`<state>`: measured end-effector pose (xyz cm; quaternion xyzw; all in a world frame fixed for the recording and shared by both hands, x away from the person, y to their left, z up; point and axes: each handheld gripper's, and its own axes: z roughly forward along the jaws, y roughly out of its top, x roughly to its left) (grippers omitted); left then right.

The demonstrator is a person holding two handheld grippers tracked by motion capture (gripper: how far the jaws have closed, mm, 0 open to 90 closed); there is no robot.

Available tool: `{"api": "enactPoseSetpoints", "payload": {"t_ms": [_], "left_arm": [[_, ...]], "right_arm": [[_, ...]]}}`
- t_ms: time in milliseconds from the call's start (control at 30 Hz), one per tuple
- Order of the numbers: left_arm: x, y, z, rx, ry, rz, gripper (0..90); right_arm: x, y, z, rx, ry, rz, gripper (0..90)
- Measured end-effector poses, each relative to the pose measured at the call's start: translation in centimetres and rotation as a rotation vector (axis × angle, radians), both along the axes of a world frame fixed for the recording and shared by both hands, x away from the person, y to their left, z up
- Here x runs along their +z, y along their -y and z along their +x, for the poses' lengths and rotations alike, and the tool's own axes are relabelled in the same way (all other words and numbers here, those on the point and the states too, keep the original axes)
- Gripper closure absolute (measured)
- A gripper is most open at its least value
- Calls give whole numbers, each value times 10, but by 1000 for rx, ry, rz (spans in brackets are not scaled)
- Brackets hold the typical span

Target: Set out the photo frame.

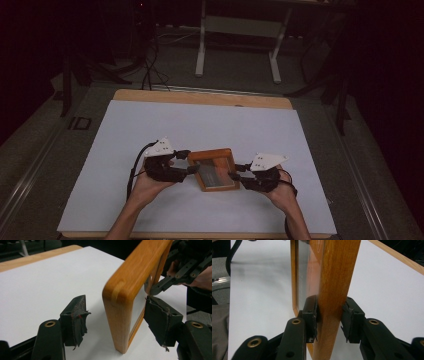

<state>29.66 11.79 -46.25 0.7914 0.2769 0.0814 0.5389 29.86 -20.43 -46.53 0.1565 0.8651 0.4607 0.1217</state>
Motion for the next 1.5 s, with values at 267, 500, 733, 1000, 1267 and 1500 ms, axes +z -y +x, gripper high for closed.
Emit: {"api": "enactPoseSetpoints", "payload": {"t_ms": [267, 500, 733, 1000, 1267, 1500], "left_arm": [[-19, 15, 4, -22, -33, 31, 351], [-31, 30, 2, -37, -37, 61, 379], [-35, 33, -1, -50, -40, 90, 542], [-36, 35, -4, -53, -31, 101, 583], [-34, 37, -8, -73, -14, 108, 640], [-33, 38, -9, -64, -20, 107, 642]], "right_arm": [[0, 1, -1, 2, 7, -12, 673], [0, 2, -1, 2, 8, -17, 671], [-2, 4, 0, -1, 5, -23, 669], [-2, 6, 0, 4, -1, -34, 668], [-5, 12, 3, 3, -25, -41, 653], [-6, 13, 5, 0, -36, -30, 651]]}}
